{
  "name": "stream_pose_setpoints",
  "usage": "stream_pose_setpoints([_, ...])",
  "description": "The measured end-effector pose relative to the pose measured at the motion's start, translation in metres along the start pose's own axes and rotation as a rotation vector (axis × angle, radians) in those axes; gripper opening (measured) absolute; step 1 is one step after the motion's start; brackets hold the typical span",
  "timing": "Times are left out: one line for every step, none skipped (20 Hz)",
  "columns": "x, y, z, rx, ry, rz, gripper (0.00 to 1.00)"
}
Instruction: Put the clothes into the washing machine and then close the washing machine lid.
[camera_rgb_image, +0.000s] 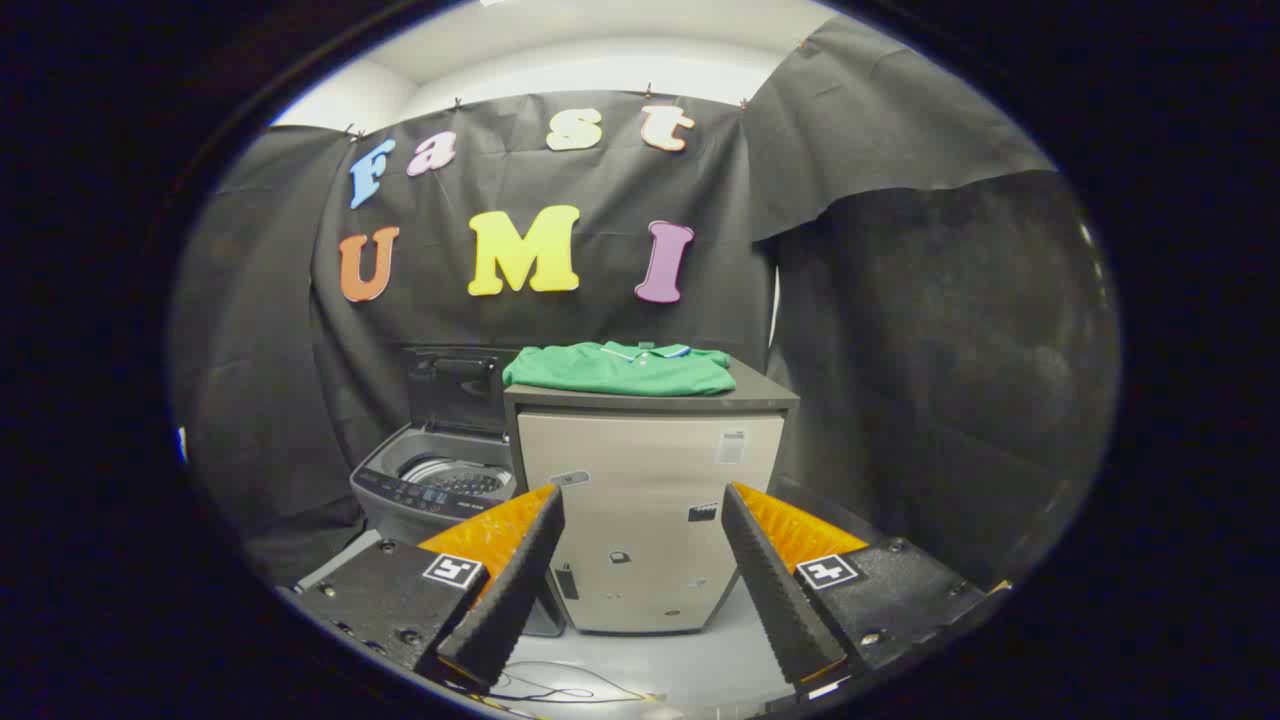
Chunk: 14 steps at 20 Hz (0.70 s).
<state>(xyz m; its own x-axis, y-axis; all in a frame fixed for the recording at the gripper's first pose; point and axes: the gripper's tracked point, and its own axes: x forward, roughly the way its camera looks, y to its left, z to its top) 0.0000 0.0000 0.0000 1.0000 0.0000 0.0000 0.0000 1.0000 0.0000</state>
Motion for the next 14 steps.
stream_pose_setpoints([0.000,0.000,0.003,0.003,-0.005,-0.001,0.99])
stream_pose_setpoints([0.000,0.002,0.004,0.014,-0.006,0.004,0.99])
stream_pose_setpoints([0.000,0.003,0.005,0.022,-0.006,0.006,0.99])
stream_pose_setpoints([-0.001,0.003,0.006,0.027,-0.010,0.004,0.99])
stream_pose_setpoints([-0.001,0.004,0.007,0.029,-0.013,0.006,0.99])
stream_pose_setpoints([-0.001,0.005,0.008,0.025,-0.018,0.007,0.99])
stream_pose_setpoints([-0.001,0.004,0.009,0.019,-0.021,0.005,0.99])
stream_pose_setpoints([-0.001,0.004,0.008,0.015,-0.014,0.002,0.99])
stream_pose_setpoints([-0.003,0.005,0.011,0.017,-0.018,0.010,0.99])
stream_pose_setpoints([-0.004,0.007,0.015,0.015,-0.026,0.011,0.99])
stream_pose_setpoints([-0.004,0.007,0.016,0.011,-0.026,0.011,0.99])
stream_pose_setpoints([-0.002,0.007,0.013,0.008,-0.018,0.008,0.99])
stream_pose_setpoints([-0.001,0.006,0.013,0.006,-0.014,0.002,0.99])
stream_pose_setpoints([-0.002,0.007,0.017,0.010,-0.020,0.005,0.99])
